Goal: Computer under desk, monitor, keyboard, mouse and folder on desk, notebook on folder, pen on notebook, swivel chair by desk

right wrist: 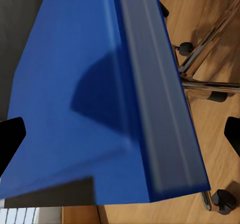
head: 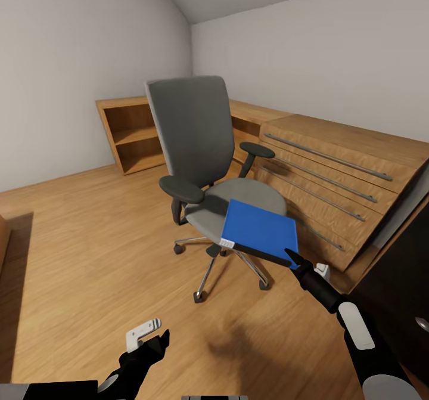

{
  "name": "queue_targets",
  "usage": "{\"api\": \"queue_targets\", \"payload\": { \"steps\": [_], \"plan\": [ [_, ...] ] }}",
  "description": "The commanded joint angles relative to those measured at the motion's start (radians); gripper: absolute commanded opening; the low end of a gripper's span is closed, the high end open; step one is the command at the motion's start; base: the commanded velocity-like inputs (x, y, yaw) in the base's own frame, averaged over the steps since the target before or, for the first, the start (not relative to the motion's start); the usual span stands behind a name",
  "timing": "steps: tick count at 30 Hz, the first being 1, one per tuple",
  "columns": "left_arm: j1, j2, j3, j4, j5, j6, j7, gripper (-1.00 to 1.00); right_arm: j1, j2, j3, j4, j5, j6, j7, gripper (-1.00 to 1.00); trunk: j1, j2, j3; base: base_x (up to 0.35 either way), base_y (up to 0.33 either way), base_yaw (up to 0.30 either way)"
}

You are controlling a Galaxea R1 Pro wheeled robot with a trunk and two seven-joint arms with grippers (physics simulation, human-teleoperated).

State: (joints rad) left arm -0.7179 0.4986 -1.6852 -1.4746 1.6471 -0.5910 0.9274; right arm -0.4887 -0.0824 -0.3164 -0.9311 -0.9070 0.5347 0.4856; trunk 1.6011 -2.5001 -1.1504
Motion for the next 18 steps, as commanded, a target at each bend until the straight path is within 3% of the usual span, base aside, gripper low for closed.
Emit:
{"api": "queue_targets", "payload": {
  "steps": [1, 18],
  "plan": [
    [-0.002, 0.000, -0.002, -0.001, 0.002, -0.003, 0.002, 1.00, -0.001, 0.000, -0.002, 0.000, -0.006, 0.008, 0.001, 1.00, 0.000, 0.000, -0.001, 0.010, 0.000, 0.000],
    [-0.002, 0.000, -0.002, 0.000, 0.003, -0.003, 0.002, 1.00, -0.001, 0.000, -0.003, 0.000, -0.006, 0.008, 0.001, 1.00, 0.000, 0.000, -0.001, 0.001, 0.000, 0.000]
  ]
}}
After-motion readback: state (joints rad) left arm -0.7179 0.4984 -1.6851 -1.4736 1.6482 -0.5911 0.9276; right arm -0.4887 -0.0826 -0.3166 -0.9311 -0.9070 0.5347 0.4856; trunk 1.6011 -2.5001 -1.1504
